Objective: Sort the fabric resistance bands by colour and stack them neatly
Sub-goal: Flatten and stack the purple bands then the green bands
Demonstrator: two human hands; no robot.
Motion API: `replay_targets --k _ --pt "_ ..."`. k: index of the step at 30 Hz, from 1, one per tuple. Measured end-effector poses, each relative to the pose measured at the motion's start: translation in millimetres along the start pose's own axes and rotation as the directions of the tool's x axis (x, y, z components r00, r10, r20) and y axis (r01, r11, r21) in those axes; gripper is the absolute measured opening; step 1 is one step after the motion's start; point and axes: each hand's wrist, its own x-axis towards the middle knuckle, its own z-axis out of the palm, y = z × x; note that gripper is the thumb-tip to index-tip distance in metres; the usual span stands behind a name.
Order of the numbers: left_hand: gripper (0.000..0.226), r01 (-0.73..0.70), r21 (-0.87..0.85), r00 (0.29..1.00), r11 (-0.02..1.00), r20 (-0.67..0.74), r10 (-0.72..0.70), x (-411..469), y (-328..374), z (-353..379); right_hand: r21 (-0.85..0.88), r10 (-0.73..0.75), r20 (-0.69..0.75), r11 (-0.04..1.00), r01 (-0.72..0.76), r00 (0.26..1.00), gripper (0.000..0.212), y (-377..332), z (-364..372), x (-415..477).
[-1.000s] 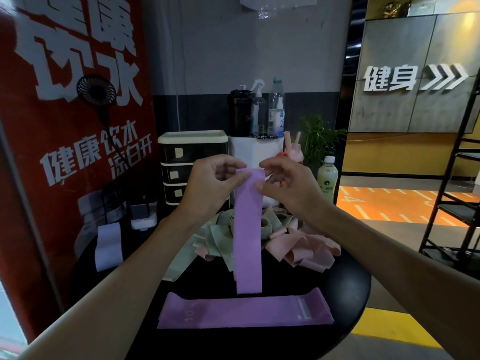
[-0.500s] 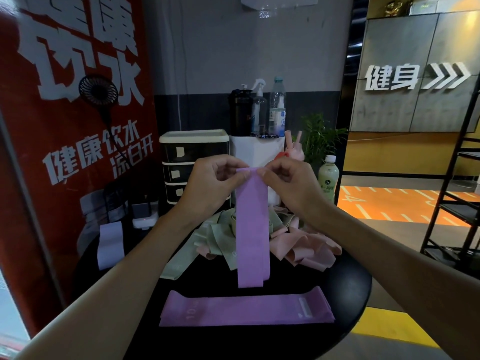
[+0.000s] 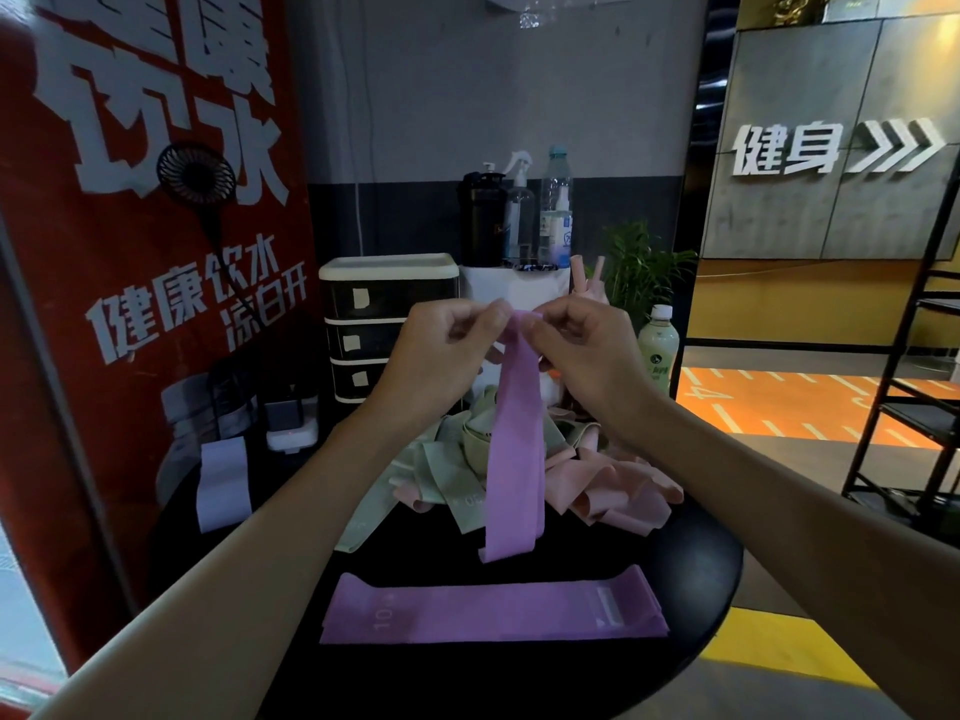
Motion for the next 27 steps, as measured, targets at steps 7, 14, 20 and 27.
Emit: replay_targets --k 7,14,20,27 --pt "0.015 0.011 -0.085 0.997 0.996 -0.07 -0.017 2 6 -2 0.036 -0.028 0.149 0.999 0.022 0.988 0.032 -7 1 -5" --pt "0.02 0.134 -0.154 0.977 0.979 -0.146 -0.157 8 8 -4 0.031 0.196 0.115 0.979 -0.2 0.974 0.036 4 2 0" --pt "0.009 0.109 -0.154 0.989 0.982 -0.085 -0.123 8 13 -8 0.081 0.212 0.124 0.971 -0.223 0.969 0.018 6 6 -5" --pt "0.009 0.062 -0.158 0.983 0.986 -0.164 -0.088 12 14 -10 0.246 0.259 0.255 0.914 -0.322 0.932 0.026 2 6 -7"
